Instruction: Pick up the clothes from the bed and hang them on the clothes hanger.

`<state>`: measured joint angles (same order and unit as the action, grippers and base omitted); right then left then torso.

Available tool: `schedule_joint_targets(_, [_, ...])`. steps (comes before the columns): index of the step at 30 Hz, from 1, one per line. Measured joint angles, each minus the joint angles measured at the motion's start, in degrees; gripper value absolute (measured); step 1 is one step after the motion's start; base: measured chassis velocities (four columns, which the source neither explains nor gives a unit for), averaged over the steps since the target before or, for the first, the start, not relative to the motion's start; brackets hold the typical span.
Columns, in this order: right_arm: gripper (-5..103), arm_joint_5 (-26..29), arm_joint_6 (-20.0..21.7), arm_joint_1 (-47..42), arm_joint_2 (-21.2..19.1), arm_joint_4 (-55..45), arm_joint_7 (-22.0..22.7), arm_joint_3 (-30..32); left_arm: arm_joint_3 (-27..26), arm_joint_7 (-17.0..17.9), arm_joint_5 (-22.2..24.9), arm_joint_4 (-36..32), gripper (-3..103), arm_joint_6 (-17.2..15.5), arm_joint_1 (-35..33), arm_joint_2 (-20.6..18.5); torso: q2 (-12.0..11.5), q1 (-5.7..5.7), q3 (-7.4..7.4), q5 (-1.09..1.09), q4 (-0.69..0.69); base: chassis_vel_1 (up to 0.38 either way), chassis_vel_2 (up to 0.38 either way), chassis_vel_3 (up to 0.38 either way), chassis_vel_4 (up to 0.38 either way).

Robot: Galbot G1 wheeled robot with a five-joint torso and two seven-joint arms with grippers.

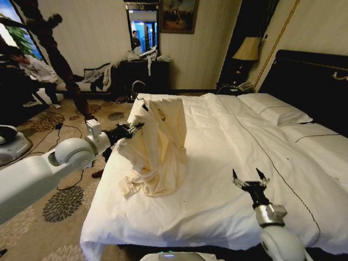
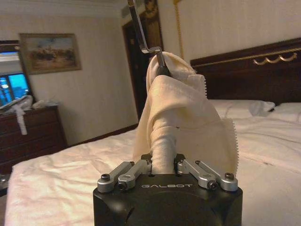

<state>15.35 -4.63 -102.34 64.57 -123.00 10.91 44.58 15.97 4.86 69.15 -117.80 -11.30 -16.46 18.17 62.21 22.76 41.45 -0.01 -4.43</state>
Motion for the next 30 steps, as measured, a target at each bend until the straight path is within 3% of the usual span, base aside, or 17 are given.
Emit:
schedule_joint_targets(2, [100, -0.01, 0.00, 0.02, 0.00, 0.01, 0.00, -0.03, -0.65, 0.74, 0.93, 0.08, 17, -0.16, 0.07, 0.22, 0.00, 0.01, 0.00, -0.01, 0.00, 0.000, 0.000, 0.000, 0.000])
schedule_joint_targets(6, [100, 0.00, 0.00, 0.19, -0.15, 0.03, 0.00, -0.24, -2.96, 6.46, 7.59, 1.10, 17, -3.19, 2.94, 1.22, 0.00, 0.00, 0.00, 0.02, -0.03, 0.000, 0.000, 0.000, 0.000])
schedule_joint_targets(7, [100, 0.00, 0.00, 0.19, -0.15, 0.03, 0.00, -0.24, -2.96, 6.46, 7.59, 1.10, 17, -3.19, 2.94, 1.22, 0.00, 0.00, 0.00, 0.02, -0.03, 0.000, 0.000, 0.000, 0.000])
schedule_joint_targets(9, [100, 0.03, 0.00, 0.27, -0.23, 0.04, 0.01, -0.33, -4.47, 12.61, 13.73, 2.14, 17, -7.11, 5.06, 2.31, 0.00, 0.01, 0.00, 0.00, -0.03, 0.000, 0.000, 0.000, 0.000])
schedule_joint_targets(13, [100, 0.09, 0.04, 0.35, -0.32, 0.06, 0.03, -0.44, -5.75, 15.58, 16.85, 3.47, 17, -10.07, 7.12, 2.82, 0.00, 0.01, 0.01, 0.01, -0.04, 0.000, 0.000, 0.000, 0.000])
schedule_joint_targets(20, [100, 0.15, 0.14, 0.44, -0.41, 0.07, 0.07, -0.53, -5.63, 17.65, 19.67, 7.00, 17, -14.26, 12.94, 3.48, 0.00, 0.01, 0.00, 0.01, -0.01, 0.000, 0.000, 0.000, 0.000])
schedule_joint_targets(26, [100, 0.18, 0.19, 0.50, -0.46, 0.07, 0.10, -0.58, -2.27, 18.82, 21.19, 15.63, 17, -18.67, 22.10, 8.41, 0.00, 0.01, 0.01, 0.02, -0.04, 0.000, 0.000, 0.000, 0.000])
schedule_joint_targets(30, [100, 0.20, 0.22, 0.53, -0.49, 0.07, 0.13, -0.61, 0.75, 20.02, 20.77, 23.63, 17, -21.79, 28.05, 14.72, -0.01, 0.01, 0.01, 0.00, -0.03, 0.000, 0.000, 0.000, 0.000])
